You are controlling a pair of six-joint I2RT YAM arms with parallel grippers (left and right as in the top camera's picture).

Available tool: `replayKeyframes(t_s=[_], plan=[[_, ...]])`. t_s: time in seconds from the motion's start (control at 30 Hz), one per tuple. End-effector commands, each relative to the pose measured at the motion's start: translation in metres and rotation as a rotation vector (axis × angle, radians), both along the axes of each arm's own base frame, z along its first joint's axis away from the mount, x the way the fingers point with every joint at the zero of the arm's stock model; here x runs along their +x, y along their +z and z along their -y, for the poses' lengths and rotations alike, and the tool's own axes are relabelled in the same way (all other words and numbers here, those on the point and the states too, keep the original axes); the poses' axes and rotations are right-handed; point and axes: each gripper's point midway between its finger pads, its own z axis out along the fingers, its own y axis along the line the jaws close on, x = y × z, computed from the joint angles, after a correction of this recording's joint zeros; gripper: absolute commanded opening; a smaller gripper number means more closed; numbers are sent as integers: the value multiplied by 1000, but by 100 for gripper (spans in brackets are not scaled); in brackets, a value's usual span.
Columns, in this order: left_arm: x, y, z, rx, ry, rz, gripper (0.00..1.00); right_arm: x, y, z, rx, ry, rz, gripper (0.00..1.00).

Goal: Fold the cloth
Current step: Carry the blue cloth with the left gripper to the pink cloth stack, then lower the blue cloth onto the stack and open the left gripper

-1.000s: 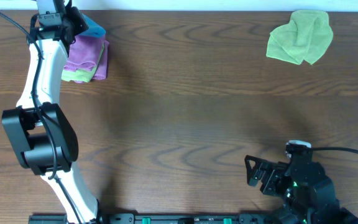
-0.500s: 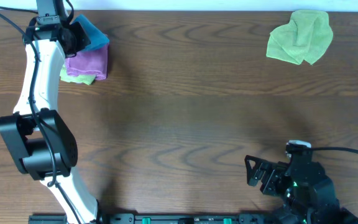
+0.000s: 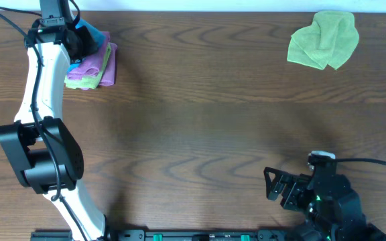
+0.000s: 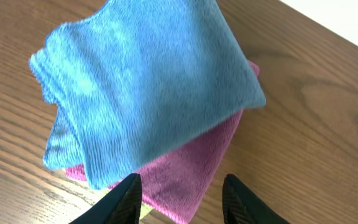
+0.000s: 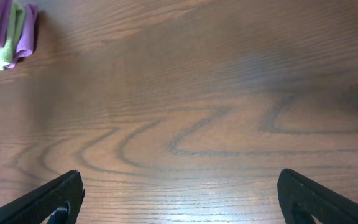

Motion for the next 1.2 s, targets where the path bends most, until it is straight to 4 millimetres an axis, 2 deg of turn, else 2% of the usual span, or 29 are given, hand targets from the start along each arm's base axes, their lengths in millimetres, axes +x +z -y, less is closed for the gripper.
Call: replayKeyframes(t_s=[0.0,0.1,0.17,0.2,0.23,0.27,0.37,0.53,0.73,0.8,0.97,1.07,1.17], plan=[[0,18,-4,28,0,30,43,1,1,2,6,-16,3,99],[0,18,-5,30,-2,30,43,1,1,2,6,-16,3,99],[1,19,-5,33,0,35,38,1,1,2,6,-16,3,99],[3,21,-5,35,0,46,33,1,1,2,6,-16,3,99],[7,24,-6,38,1,66,22,1,1,2,6,-16,3,99],[14,29,-7,37,8,101,6,1,1,2,6,-16,3,99],[30,35,-12,31,55,172,6,1,1,2,6,-16,3,99],[51,15,-26,69,113,206,6,1,1,2,6,-16,3,99],[54,-46,-23,38,123,99,6,1,1,2,6,-16,3,99],[54,-63,-12,-9,91,69,6,1,1,2,6,-16,3,99],[50,-92,16,-39,48,1,6,1,1,2,6,-16,3,99],[49,-97,30,-32,19,-15,6,1,1,2,6,-16,3,99],[50,-89,32,-18,-4,-3,6,1,1,2,6,-16,3,99]])
